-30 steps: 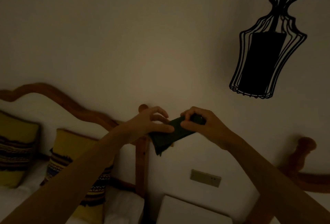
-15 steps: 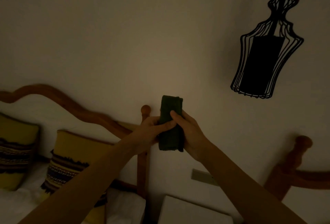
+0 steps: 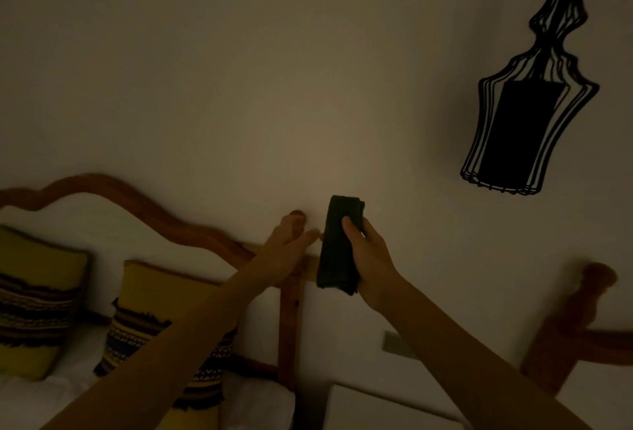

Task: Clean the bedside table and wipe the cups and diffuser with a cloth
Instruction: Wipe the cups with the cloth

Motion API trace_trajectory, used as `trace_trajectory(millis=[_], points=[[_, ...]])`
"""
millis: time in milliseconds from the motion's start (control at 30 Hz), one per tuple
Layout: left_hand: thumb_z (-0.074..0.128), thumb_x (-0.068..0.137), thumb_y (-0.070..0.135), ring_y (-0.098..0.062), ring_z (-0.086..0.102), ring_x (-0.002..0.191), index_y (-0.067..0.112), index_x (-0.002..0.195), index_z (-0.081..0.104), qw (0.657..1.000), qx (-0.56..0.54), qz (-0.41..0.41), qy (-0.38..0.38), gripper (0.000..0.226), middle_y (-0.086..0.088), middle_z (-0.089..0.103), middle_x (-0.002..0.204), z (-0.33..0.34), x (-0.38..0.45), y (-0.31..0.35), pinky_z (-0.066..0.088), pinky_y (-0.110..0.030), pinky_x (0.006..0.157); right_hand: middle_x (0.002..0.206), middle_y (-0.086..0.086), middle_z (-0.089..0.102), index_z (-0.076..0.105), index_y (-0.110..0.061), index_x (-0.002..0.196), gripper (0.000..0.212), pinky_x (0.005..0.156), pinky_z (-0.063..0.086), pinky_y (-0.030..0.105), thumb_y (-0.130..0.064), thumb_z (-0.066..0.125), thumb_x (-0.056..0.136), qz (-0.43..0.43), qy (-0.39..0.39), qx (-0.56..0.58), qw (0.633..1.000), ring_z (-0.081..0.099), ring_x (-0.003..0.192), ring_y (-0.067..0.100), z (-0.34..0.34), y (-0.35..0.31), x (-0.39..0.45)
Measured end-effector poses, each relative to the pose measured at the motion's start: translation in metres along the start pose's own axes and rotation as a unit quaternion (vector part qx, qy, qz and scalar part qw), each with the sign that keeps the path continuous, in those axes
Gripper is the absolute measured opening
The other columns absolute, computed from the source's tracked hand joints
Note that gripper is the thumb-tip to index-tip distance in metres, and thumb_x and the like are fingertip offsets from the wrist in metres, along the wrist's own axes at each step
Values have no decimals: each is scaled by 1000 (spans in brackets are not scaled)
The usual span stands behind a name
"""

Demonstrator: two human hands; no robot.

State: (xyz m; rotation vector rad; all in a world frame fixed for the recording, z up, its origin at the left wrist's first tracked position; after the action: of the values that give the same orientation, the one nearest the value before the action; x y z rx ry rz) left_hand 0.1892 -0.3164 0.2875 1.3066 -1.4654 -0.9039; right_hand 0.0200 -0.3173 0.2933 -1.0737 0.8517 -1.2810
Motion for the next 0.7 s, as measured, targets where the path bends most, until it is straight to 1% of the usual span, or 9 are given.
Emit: trace_trajectory(millis=[100,233,333,400,467,500,567,633,700], points=[[58,95,47,-9,60,89,26,139,40,1000,-8,-10,27,51,10,56,103,-15,6,-17,56,-43,88,111,9,75,59,-30,133,40,81,61,50,-40,65,95,15,6,-1,1000,74,96,30,8,7,2],[59,77,70,-27,48,129,41,145,30,998,-1,-57,5,80,-4,40,145,-25,10,-34,47,-48,103,111,8,75,61,-32,130,36,81,61,50,-38,65,95,27,17,0,999,74,96,30,14,20,6],[56,66,76,-27,42,136,35,152,25,998,1,-60,-8,100,-6,37,151,-23,8,-43,41,-45,109,106,3,76,63,-37,122,28,71,63,41,-39,67,93,48,30,-10,998,76,89,24,13,35,10],[59,80,66,-18,48,127,31,147,35,998,0,-59,-18,80,2,47,137,-19,8,-57,45,-39,106,100,-1,77,64,-38,120,28,65,61,36,-41,67,93,67,40,-24,997,76,83,20,9,49,15],[56,97,43,-3,57,103,39,114,54,999,7,-52,-5,17,13,55,110,-13,12,-74,51,-17,82,99,-1,77,62,-34,127,35,65,61,35,-41,67,93,87,38,-34,995,76,83,20,5,63,26],[53,101,34,2,59,91,42,99,53,999,14,-36,-4,8,15,55,98,-11,14,-81,49,-9,68,103,1,76,60,-32,132,40,68,62,36,-42,66,93,97,35,-38,994,76,86,21,4,70,30],[52,102,27,2,59,88,39,99,53,999,12,-44,3,12,18,57,95,-7,19,-95,47,-8,59,112,4,73,56,-31,138,48,75,63,40,-45,66,93,128,28,-47,990,74,94,25,0,83,43],[53,102,28,-3,56,103,38,118,48,998,1,-65,23,20,24,53,108,-9,27,-115,47,-13,71,112,6,73,56,-29,137,51,82,62,44,-48,67,91,165,23,-56,984,73,96,27,-5,101,59],[53,101,32,-19,46,127,29,142,38,993,-6,-112,45,44,12,47,130,-11,36,-138,47,-32,98,113,7,72,56,-27,137,54,85,61,46,-49,69,89,195,29,-65,978,72,97,28,-13,120,75]])
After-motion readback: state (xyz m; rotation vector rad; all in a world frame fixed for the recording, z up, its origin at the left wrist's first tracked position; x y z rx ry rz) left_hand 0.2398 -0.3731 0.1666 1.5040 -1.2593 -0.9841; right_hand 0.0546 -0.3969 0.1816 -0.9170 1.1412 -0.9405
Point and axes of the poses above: each hand's wrist, its own x-axis towards the middle knuckle, its own z-axis out of the palm, y = z × x, the point moved 1 cm from there along x, towards the middle knuckle
